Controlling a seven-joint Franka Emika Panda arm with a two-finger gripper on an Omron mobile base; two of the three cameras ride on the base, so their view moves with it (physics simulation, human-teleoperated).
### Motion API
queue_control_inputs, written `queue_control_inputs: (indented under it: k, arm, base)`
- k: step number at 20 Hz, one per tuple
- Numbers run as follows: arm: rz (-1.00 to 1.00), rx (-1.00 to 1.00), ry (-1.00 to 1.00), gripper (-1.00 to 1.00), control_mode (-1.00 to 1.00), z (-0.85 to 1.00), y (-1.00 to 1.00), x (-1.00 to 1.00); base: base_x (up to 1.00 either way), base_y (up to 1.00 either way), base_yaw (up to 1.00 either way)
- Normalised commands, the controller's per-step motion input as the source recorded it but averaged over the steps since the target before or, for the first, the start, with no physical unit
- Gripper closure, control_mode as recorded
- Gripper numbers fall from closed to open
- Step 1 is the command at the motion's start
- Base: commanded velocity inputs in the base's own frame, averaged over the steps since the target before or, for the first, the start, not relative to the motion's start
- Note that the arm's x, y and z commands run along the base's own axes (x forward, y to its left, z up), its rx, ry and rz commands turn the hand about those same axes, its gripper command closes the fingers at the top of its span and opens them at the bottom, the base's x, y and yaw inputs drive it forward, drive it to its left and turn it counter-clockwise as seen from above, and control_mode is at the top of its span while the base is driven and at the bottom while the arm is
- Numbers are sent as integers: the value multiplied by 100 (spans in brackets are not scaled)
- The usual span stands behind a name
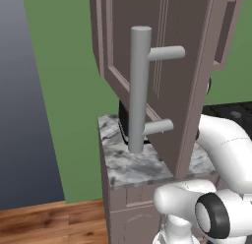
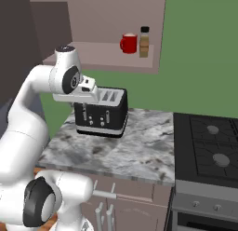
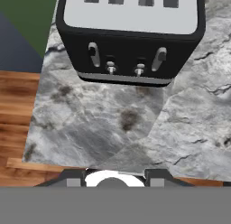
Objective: Take the cinnamon bottle from the cabinet and place it on the dining table, next to the plate with the cupcake. Then take the chocolate from the dining counter and place it on the cupcake plate.
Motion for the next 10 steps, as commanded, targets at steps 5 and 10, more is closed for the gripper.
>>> queue_control_inputs:
  k: [5, 10]
  arm:
    - [-2, 0, -7, -100, -100, 0, 0, -15]
    - [-4, 0, -14, -100, -100, -1, 0, -36]
  base:
    - [0, 0, 0]
    - [0, 0, 0]
